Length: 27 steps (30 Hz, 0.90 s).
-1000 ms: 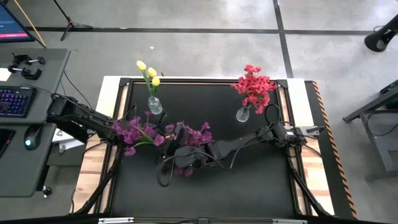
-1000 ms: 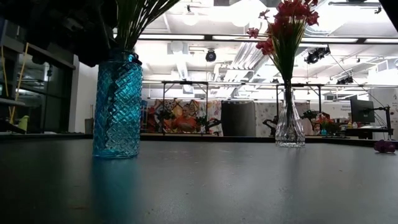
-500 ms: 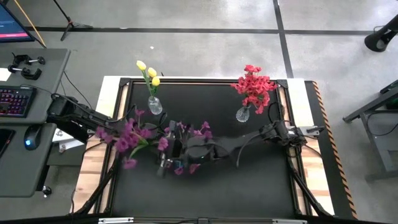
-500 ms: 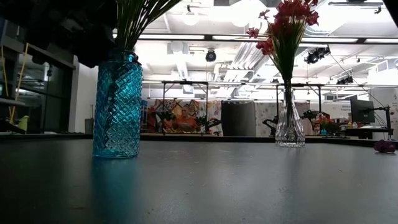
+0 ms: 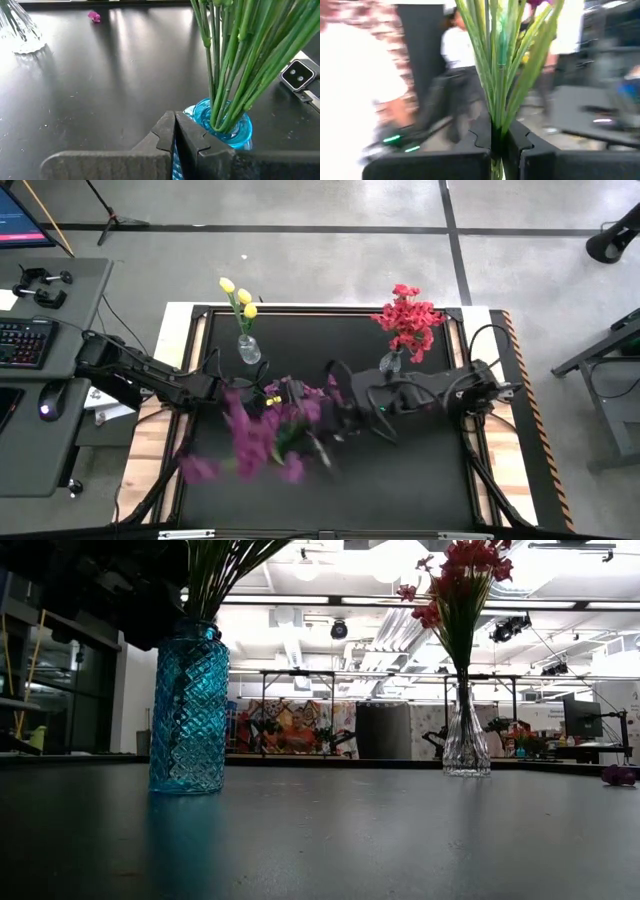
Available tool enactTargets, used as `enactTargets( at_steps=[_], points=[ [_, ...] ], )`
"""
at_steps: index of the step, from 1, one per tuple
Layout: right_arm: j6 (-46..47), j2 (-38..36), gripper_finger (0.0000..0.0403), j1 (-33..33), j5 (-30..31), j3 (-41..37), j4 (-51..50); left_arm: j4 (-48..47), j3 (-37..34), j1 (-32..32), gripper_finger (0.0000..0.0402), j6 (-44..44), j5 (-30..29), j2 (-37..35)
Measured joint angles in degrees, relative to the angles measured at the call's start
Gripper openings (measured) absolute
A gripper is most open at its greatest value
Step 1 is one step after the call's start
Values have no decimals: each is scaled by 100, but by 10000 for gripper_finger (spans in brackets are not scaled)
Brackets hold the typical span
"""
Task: Sort flowers into vase by color
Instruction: Put the violet flowers into the blue vase
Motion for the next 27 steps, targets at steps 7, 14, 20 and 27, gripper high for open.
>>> enactTargets(
  at_steps=[7,14,20,27],
  points=[
    [765,-50,0,500,-739,-4,-850,14,0,34,0,-23,-18,0],
    [1533,-33,0,1129,-750,-405,-2753,33,0,183,0,-562,-34,0],
    [2280,-309,0,1607,-679,-1272,-2978,106,0,234,0,-715,-29,0],
    [3987,-1696,0,2190,331,-3925,-1477,260,2,260,0,-763,-31,0]
  ],
)
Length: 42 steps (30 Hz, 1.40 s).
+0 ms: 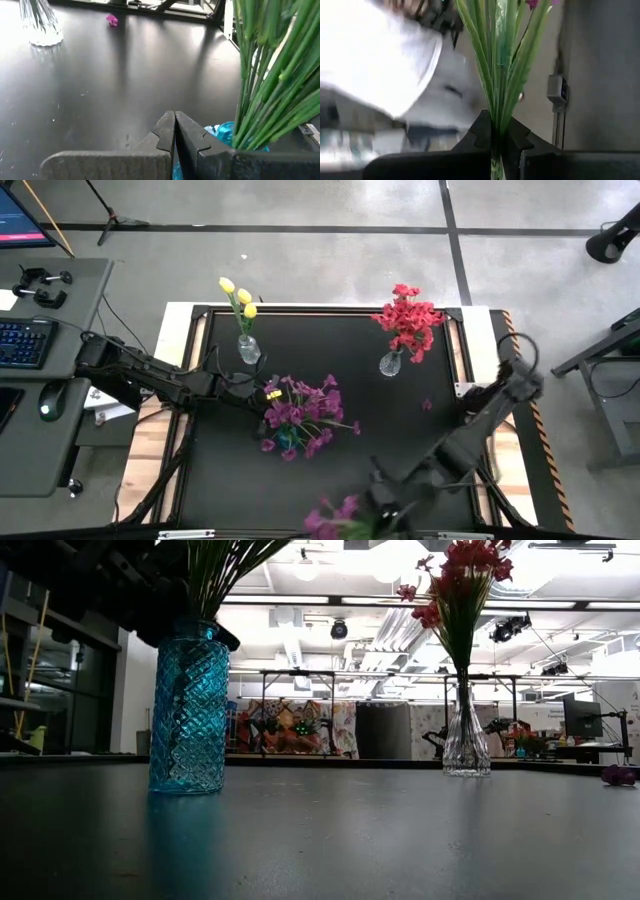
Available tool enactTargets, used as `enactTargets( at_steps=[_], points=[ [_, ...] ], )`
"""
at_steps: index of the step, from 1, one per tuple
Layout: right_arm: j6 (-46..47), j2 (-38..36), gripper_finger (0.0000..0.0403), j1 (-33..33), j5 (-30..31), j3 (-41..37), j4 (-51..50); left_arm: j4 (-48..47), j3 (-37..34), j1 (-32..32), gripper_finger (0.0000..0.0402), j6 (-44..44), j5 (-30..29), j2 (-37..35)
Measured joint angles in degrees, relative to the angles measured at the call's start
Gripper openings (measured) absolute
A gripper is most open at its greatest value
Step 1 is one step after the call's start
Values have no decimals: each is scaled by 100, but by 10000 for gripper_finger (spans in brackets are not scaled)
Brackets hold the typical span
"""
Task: Sort flowers into vase by color
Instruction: Put the violet flowers into the blue vase
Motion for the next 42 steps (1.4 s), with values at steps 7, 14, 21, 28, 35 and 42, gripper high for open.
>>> enactTargets(
  at_steps=[7,14,21,28,35,42],
  points=[
    [1841,-1493,0,766,3247,-3229,3072,194,0,0,0,-2,2,0],
    [1337,-1318,0,626,5656,-4764,6379,184,0,0,0,-4,2,0],
    [-225,-907,0,35,5779,-4722,7780,178,0,0,0,-7,2,0],
    [-3166,-933,0,-138,5707,-4016,8406,217,0,84,0,-127,13,0],
    [-4481,-902,0,-568,5213,-3683,8418,492,0,149,0,-153,13,0],
    [-4360,-196,0,-1142,4923,-3681,9021,553,0,149,0,-157,13,0]
  ],
)
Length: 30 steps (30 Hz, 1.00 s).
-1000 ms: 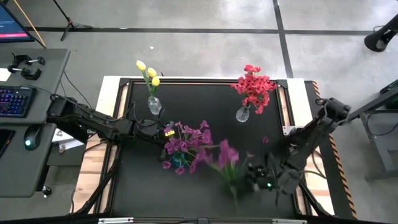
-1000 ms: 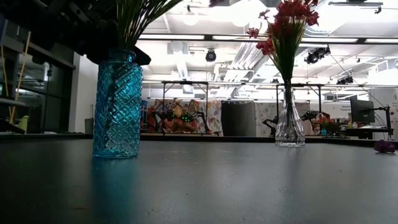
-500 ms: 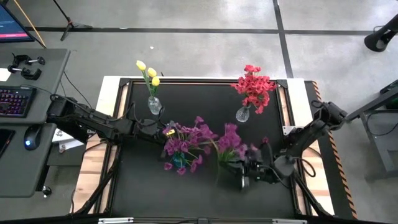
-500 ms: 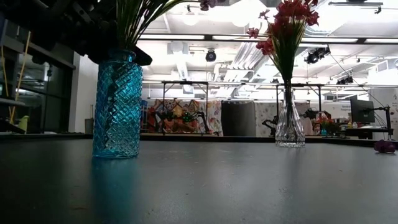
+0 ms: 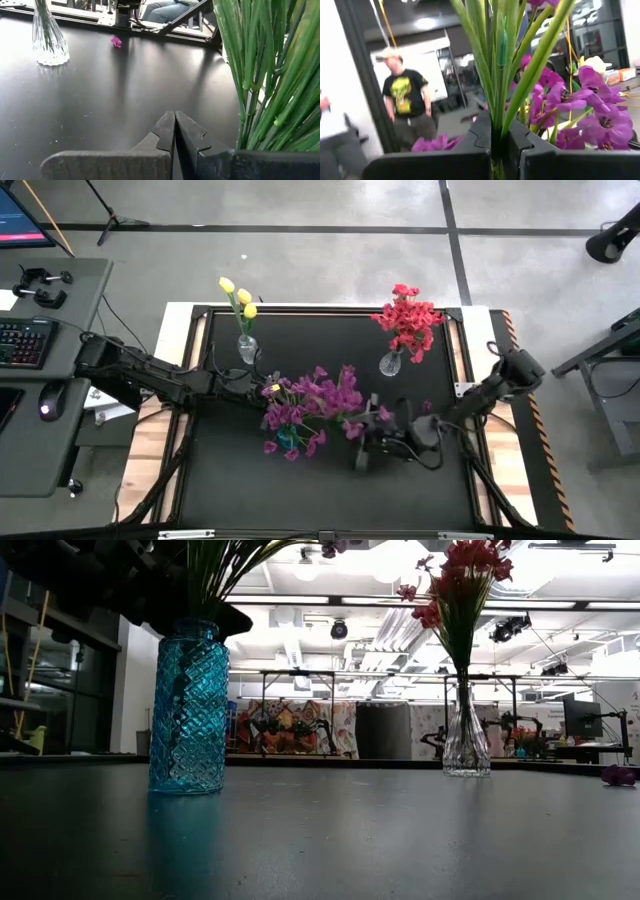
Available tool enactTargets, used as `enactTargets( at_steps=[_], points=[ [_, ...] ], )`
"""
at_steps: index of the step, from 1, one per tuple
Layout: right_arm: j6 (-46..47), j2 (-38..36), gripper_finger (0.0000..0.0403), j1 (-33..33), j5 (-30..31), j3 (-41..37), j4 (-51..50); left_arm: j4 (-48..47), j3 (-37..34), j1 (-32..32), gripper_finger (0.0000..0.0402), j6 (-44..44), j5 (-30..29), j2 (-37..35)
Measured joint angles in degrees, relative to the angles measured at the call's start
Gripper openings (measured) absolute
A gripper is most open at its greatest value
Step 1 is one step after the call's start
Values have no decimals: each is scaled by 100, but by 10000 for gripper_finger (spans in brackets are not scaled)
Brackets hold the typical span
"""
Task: Sort flowers into vase by color
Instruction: Put the violet flowers into the blue vase
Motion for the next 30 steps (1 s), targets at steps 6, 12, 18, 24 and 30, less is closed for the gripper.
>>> enactTargets(
  at_steps=[6,12,18,24,30],
  points=[
    [-266,775,0,-281,-51,0,1496,-208,0,0,0,-77,0,-5],
    [-202,998,0,-372,-54,7,1921,-1844,-2,-42,0,-142,365,-512],
    [-362,996,0,-524,-234,232,1656,-2848,-2,-105,0,226,403,-1474],
    [45,996,0,-923,-907,528,697,-2832,-4,-128,0,520,466,-1514],
    [36,996,0,-1072,-1112,675,562,-2272,-4,-218,0,516,463,-982]
  ],
)
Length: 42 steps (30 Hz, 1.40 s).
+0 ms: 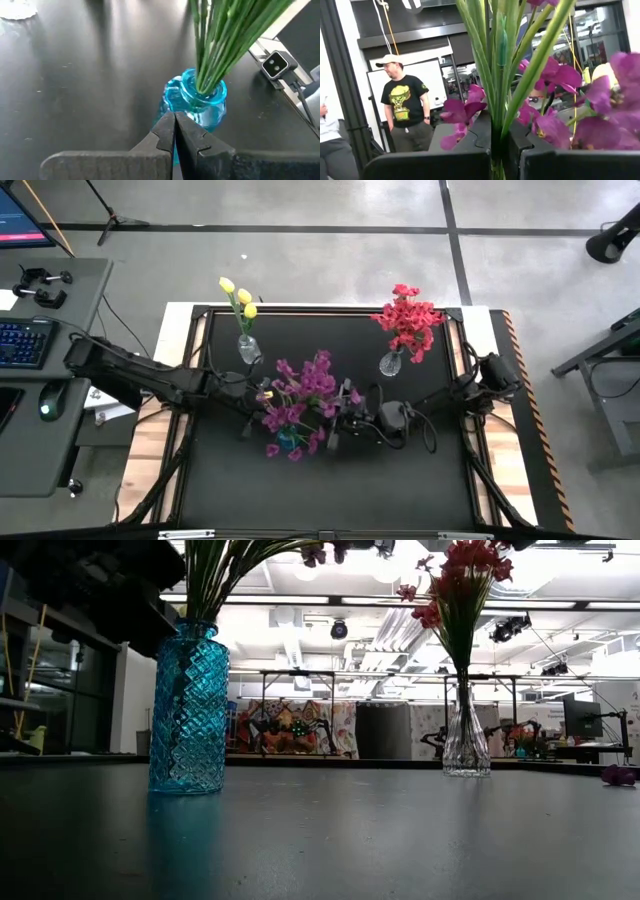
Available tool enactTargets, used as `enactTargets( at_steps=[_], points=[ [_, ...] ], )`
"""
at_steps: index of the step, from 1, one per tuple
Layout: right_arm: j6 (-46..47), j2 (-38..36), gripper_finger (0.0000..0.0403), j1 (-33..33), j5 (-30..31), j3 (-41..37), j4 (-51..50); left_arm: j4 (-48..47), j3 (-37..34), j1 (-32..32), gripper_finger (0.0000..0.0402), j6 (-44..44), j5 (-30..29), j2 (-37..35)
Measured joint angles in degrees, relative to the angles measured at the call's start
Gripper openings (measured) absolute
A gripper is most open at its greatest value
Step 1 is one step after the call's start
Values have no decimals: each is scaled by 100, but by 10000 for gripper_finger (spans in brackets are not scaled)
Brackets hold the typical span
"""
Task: Sort flowers into vase by color
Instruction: Put the violet flowers into the blue vase
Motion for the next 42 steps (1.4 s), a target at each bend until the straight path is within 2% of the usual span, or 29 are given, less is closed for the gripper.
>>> enactTargets(
  at_steps=[9,17,24,42],
  points=[
    [241,36,0,-45,-40,5,-34,620,0,-110,0,-46,-11,484],
    [513,491,0,-46,75,9,566,620,0,-110,0,-46,-12,492],
    [377,551,0,-109,127,9,824,615,0,-108,0,-48,-15,492],
    [473,553,0,-227,-228,9,37,604,0,-108,0,-110,-78,492]
  ],
)
